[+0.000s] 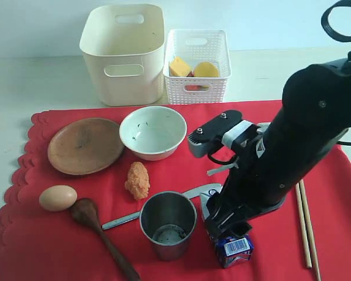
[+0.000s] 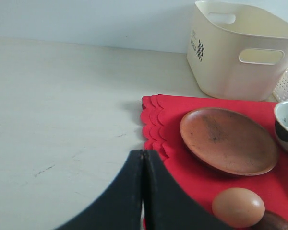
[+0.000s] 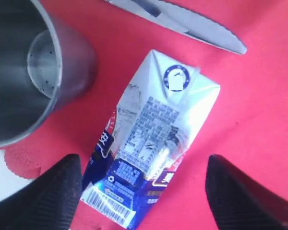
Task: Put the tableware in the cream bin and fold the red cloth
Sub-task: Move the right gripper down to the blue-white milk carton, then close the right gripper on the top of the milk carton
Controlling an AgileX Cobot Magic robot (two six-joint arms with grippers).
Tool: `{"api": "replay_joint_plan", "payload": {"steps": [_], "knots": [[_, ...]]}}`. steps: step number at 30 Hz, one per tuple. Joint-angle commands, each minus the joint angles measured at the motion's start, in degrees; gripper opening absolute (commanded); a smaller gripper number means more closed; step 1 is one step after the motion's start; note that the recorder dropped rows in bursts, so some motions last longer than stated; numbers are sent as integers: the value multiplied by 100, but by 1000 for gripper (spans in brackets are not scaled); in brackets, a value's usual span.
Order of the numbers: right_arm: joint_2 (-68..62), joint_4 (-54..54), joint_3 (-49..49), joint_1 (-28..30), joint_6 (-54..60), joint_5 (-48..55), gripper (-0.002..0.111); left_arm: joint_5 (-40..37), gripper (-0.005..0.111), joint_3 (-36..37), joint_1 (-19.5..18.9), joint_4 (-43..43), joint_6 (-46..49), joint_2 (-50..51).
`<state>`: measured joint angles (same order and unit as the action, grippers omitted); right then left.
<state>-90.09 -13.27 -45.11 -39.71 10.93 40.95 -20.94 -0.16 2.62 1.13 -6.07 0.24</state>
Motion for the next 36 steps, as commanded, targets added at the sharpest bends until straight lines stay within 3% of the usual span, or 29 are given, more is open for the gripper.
{"api": "replay_joint_plan", "payload": {"steps": [1, 27, 36], "knots": [[-106, -177, 7, -23, -28, -86, 69, 56, 0, 16, -18, 26, -11, -24], [-1116, -517, -334, -23, -351, -117, 68, 56, 0, 16, -18, 26, -21, -24], [-1216, -122, -334, -23, -745, -36, 59, 56, 0, 16, -18, 26, -21, -24]]}}
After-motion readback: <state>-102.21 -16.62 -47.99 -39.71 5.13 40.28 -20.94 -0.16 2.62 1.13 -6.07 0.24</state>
